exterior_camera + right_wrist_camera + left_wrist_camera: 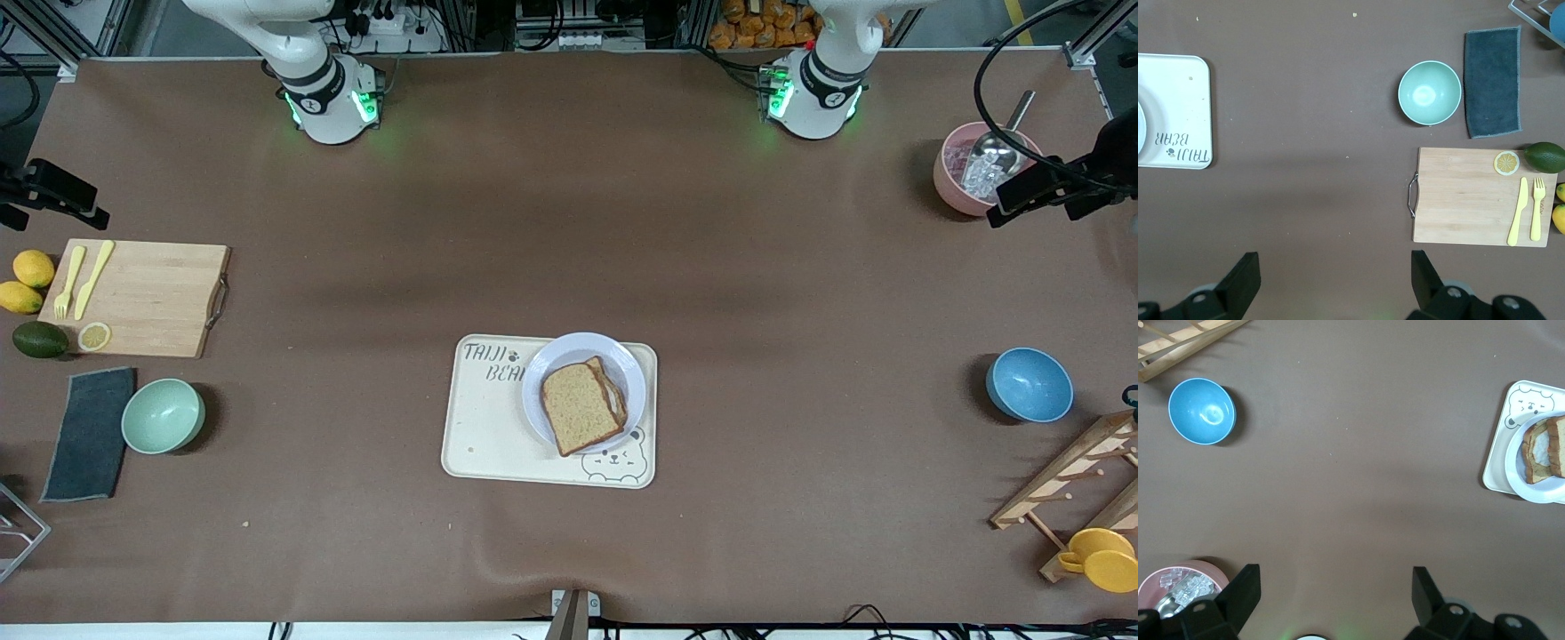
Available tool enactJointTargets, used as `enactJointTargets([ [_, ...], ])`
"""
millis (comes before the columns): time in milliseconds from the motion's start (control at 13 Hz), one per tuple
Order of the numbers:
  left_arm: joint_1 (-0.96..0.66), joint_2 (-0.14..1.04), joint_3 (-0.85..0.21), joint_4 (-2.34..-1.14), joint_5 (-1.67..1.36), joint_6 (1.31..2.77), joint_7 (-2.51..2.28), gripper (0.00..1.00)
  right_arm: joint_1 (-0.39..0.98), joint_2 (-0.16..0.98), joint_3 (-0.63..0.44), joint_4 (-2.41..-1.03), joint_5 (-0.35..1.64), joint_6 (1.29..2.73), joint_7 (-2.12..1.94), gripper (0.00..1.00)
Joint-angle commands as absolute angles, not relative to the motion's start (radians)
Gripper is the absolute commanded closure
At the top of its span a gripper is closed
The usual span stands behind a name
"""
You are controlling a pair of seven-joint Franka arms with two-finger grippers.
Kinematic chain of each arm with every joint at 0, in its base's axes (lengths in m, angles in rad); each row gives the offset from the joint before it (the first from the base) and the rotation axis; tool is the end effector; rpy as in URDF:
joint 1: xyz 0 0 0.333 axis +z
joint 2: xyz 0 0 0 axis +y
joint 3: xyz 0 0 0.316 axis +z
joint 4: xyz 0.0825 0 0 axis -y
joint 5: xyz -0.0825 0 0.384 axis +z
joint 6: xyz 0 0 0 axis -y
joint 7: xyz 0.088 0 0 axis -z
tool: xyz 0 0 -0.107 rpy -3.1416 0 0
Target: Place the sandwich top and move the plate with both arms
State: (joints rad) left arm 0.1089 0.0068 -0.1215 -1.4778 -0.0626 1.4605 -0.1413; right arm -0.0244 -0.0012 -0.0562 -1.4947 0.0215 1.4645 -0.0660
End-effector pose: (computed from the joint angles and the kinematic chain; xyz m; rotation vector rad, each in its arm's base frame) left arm 0.5453 -0.0139 0.6549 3.0744 0.1886 -0.0444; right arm 0.5419 -0.0413 0.6515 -3.1177 0.0197 0.0426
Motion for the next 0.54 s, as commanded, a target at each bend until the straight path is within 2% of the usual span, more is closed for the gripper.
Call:
enactJointTargets([
  [0, 0.101, 0.008, -0.127, -1.468, -0.031, 1.443, -0.130, 0.00, -0.029, 0.008, -0.052, -1.476, 0.023, 1.459, -0.071, 0.00],
  [460, 0.092, 0.008, -0.149, -1.471, 0.000, 1.440, -0.078, 0.00, -0.029, 0.008, -0.052, -1.476, 0.023, 1.460, -0.071, 0.00],
])
